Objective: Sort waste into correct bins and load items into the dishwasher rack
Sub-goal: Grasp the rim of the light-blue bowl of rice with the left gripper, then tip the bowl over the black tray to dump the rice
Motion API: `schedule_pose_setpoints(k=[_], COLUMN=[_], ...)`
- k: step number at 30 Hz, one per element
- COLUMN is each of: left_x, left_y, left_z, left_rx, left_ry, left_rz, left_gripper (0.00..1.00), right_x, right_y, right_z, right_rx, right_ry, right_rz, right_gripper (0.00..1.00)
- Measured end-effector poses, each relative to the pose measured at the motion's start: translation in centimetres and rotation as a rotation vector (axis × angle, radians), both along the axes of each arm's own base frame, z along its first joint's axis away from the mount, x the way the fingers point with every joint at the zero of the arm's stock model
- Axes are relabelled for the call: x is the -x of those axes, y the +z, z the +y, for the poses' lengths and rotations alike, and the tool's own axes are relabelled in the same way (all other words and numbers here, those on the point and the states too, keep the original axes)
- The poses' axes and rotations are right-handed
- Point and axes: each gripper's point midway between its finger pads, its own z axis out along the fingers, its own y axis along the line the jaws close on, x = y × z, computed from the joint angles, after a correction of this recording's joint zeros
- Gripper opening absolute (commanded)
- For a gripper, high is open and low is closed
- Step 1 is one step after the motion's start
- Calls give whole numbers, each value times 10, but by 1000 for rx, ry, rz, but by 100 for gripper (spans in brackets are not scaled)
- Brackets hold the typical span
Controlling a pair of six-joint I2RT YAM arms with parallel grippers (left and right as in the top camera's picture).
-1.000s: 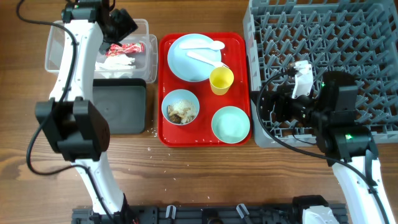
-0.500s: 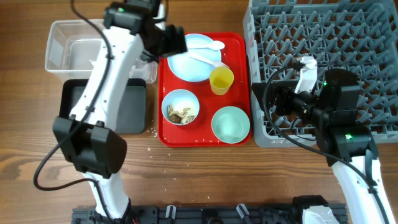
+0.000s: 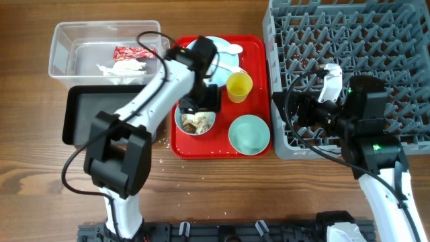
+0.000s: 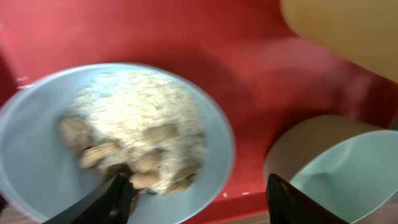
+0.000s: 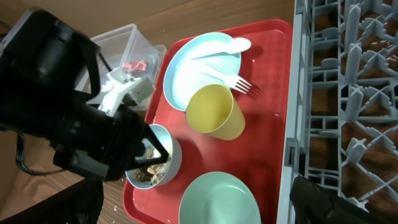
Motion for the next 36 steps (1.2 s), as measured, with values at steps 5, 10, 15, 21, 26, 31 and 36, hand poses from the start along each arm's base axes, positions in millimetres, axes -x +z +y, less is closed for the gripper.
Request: schedule_pose_setpoints(k=[5,10,15,21,26,31,36], left_x=[-8,-6,-6,-5,9,-1,-3], left_y=[-3,-14,-36,-41,-30,27,76], left_z=[-19,-30,-28,-24,-10,8,68], left_rx=[-7,-39,-74,-103,-133,-9,72], left_ry=[-69,-125,-116,-82,-63,41,188], left_rz=[-93,-112,-81,-67,11,11,20], left_gripper=[57,36,13,4,4,4,4], right_x=[1,1,1,1,1,1,1], right_y=[-1,-1,-2,-2,-2,-2,-2], right_z=[0,0,0,0,0,0,0], right_rx=[-1,-1,-1,-1,-1,-1,-1], right_ry=[-2,-2,-2,-2,-2,-2,-2], right_rz=[8,9,13,13,13,13,13], right_gripper=[98,98,98,97,98,98,98])
